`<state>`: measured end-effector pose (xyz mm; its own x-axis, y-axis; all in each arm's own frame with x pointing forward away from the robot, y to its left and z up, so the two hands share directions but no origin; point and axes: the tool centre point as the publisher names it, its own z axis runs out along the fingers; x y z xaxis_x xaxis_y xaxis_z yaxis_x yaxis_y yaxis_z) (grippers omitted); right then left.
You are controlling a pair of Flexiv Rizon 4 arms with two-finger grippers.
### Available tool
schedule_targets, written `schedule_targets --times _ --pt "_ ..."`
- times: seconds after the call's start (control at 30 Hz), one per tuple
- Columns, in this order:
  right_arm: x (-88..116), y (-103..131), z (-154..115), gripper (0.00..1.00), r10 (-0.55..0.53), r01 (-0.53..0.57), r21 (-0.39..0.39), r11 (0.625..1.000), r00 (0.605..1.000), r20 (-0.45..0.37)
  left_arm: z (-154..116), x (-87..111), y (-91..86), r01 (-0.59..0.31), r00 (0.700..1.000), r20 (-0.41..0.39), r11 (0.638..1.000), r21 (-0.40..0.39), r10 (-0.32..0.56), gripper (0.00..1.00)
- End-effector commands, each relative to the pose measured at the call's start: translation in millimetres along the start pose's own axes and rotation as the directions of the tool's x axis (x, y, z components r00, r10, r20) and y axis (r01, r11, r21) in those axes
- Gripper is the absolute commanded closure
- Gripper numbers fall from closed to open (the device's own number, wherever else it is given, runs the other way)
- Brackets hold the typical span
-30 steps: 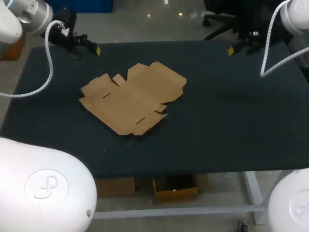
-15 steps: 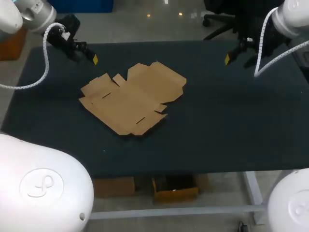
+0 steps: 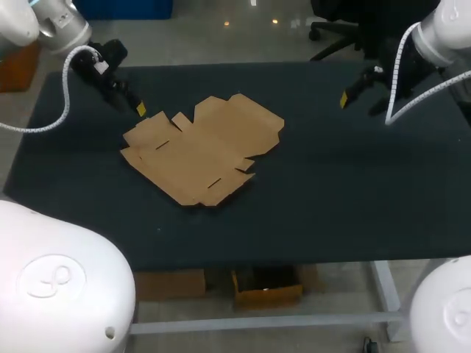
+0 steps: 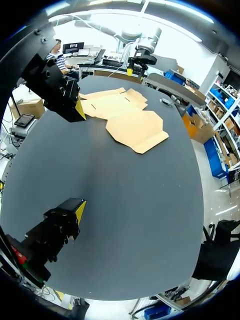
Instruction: Assemble the packaging by folding the flat box into shape, placing the metal phone stand inside, and closing the box properly
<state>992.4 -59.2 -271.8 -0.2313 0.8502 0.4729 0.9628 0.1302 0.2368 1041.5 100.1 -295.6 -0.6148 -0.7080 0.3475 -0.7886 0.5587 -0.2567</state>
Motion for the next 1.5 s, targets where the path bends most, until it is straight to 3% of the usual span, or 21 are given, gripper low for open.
schedule_targets --times 0.03,0.37,0.4,0.6,0.97,1.5 --pt "-0.7 1.5 -1.2 0.00 0.000 0.000 0.006 1.000 1.000 -0.004 0.9 -12.1 -6.8 -0.001 0.999 -0.036 0.996 -0.088 -0.003 0.00" --pt "-0.7 1.5 -1.2 0.00 0.000 0.000 0.006 1.000 1.000 -0.004 0.9 -12.1 -6.8 -0.001 0.999 -0.036 0.996 -0.088 -0.003 0.00" --pt "-0.4 6.5 -0.2 0.00 0.006 -0.005 0.013 1.000 0.999 -0.034 6.3 -16.3 -10.3 -0.007 1.000 0.004 0.996 -0.088 0.007 0.00" --pt "8.9 10.0 10.3 0.00 -0.008 0.010 0.031 0.999 0.998 -0.057 25.4 -33.6 -10.2 -0.051 0.996 0.065 0.997 -0.056 0.055 0.00" --pt "15.3 8.1 17.9 0.00 0.007 -0.004 0.065 0.998 0.999 -0.042 34.5 -48.5 -1.9 -0.078 0.997 -0.021 0.997 0.001 0.078 0.00" --pt "20.7 4.4 26.9 0.00 0.001 0.006 0.099 0.995 0.998 -0.069 59.7 -55.9 -2.9 -0.117 0.993 -0.035 0.992 -0.037 0.116 0.02"
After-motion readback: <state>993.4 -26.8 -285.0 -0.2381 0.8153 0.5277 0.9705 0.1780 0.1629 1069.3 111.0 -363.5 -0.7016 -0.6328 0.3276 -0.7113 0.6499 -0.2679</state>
